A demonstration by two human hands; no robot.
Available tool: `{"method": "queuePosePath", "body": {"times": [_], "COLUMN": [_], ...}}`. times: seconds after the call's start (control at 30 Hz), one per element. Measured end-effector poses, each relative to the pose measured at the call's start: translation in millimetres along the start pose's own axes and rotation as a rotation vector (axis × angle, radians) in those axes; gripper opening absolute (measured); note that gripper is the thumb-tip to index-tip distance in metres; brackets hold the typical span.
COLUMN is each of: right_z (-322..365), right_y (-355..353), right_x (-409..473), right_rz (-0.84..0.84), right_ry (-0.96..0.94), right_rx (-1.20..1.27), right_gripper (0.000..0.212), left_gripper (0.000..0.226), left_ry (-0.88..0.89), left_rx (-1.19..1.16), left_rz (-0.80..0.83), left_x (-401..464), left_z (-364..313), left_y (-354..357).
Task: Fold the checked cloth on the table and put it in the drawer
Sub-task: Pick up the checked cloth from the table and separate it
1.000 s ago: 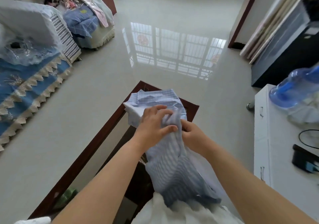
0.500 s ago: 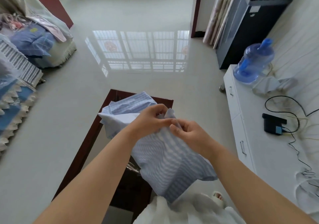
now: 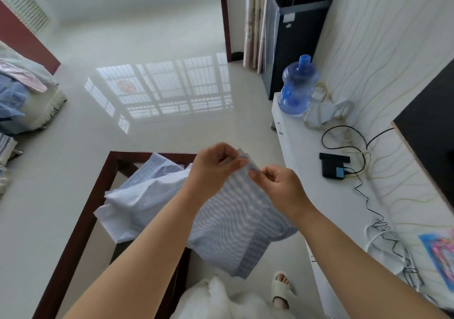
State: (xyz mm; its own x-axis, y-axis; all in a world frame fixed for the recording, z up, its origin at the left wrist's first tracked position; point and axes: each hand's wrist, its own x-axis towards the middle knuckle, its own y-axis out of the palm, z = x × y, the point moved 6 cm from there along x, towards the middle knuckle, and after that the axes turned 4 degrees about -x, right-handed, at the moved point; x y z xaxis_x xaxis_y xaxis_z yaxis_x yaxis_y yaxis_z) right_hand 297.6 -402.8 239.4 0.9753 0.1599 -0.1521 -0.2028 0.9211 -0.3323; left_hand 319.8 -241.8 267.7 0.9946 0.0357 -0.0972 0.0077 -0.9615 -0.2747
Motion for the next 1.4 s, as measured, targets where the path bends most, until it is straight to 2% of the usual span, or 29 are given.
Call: {"method": "queuePosePath", "body": {"times": [0.17,0.27,0.33,0.4,0.6,0.83,0.93,1.0,1.13,1.27,1.4], "right_z": [-18,-24,-25,-24,-22,-15,-10,-2,21,23,23], "right_y": [-78,-115,-134,-148,-178,-195,-191,-183,-160,-138,-117], "right_x": [-3,-6,-8,-11,-17,-28,-27,-26,-26,-14,-8], "right_rz": [-0.115,-0.181,-0.212,-0.245,-0.335,-0.431,-0.388,-0.323,-0.304,-0.159,-0.05], "right_ry": [-0.024,-0.038,-0.056,-0.072,-0.091,-0.076,-0.106,-0.161,-0.323,-0.26,-0.227], "right_rx": [-0.023,-0.042,-0.072,-0.108,-0.183,-0.313,-0.265,-0.272,-0.504,-0.42,-0.435], "right_gripper": [0.047,0.047,0.046,0.047,0.05,0.047,0.027,0.028,0.026,0.028,0.034], "left_gripper": [0.02,0.033,0.026,0.014,0.015,0.009,0.012,0.012,0.013,0.014,0.009], "left_ry": [0.039,-0.007,-0.018,-0.023,0.002,-0.05,-0.006,-0.003,-0.006,-0.026,-0.016], "left_rx": [-0.12,-0.193,-0.182,-0.187,-0.277,-0.332,-0.341,-0.349,-0.353,-0.35,-0.356], "left_rz": [0.011,0.046,0.052,0.06,0.108,0.125,0.056,0.02,0.005,-0.023,-0.072], "left_x": [7,7,8,10,13,13,13,15,18,16,13], "left_z": [-38,-55,-64,-70,-88,-90,-92,-91,-87,-81,-77], "left_y": [70,103,119,130,158,175,164,149,116,87,50]}}
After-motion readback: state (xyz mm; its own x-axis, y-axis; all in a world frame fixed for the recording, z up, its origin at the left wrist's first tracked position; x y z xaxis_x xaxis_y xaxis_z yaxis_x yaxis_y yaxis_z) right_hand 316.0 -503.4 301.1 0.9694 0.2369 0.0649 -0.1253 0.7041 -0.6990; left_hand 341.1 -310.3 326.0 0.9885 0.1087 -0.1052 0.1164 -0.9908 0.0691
